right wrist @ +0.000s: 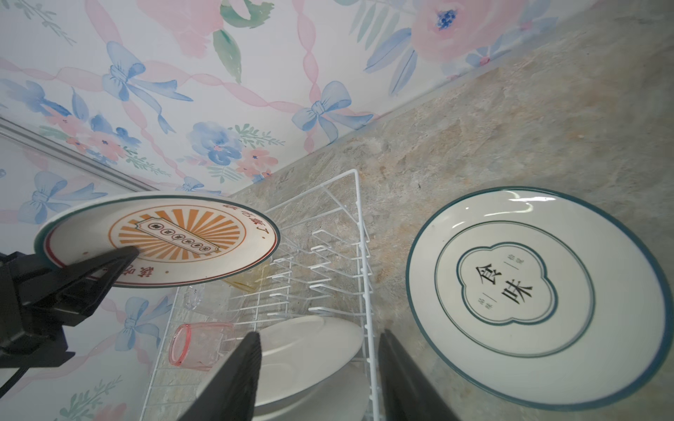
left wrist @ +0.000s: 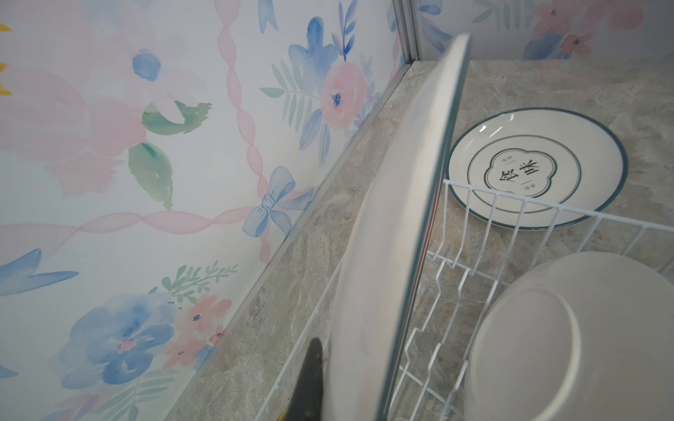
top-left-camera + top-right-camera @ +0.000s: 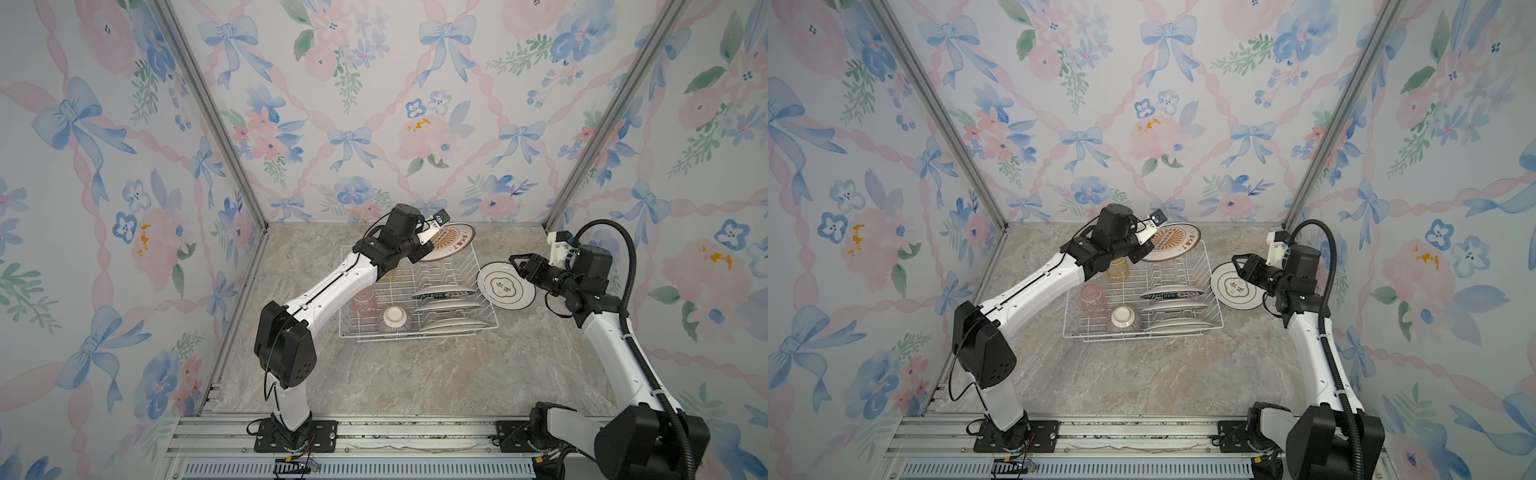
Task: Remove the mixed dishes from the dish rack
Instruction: 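Lift the sunburst plate with the left gripper while the right gripper approaches, then grasp the sunburst plate's rim with the right gripper beside the left gripper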
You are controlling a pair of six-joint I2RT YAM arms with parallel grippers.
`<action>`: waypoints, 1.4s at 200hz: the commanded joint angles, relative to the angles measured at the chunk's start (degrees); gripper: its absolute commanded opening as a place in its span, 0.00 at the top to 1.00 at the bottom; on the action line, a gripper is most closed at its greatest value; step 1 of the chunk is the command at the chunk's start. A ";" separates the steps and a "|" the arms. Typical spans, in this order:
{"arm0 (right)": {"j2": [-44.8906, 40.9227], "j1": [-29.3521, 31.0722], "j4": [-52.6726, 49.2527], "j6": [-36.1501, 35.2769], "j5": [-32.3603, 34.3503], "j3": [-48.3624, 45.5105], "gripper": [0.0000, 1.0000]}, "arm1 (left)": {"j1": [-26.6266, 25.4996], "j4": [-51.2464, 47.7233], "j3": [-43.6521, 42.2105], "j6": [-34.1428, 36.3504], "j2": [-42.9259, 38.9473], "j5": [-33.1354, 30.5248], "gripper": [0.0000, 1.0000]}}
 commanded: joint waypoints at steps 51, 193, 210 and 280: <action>-2.56 5.30 14.35 -1.78 -12.99 -3.14 0.48 | 9.31 3.26 2.93 -22.90 -4.93 30.04 1.00; 2.73 11.13 37.68 7.40 -15.89 -5.32 0.43 | 10.86 4.93 8.75 -35.54 3.03 47.11 1.00; 4.61 11.65 41.02 9.08 -15.11 -5.07 0.44 | 10.85 5.88 8.91 -36.55 3.70 48.46 1.00; 9.42 12.58 55.78 18.13 -14.73 -5.07 0.58 | 10.89 6.77 9.27 -38.01 6.36 50.75 1.00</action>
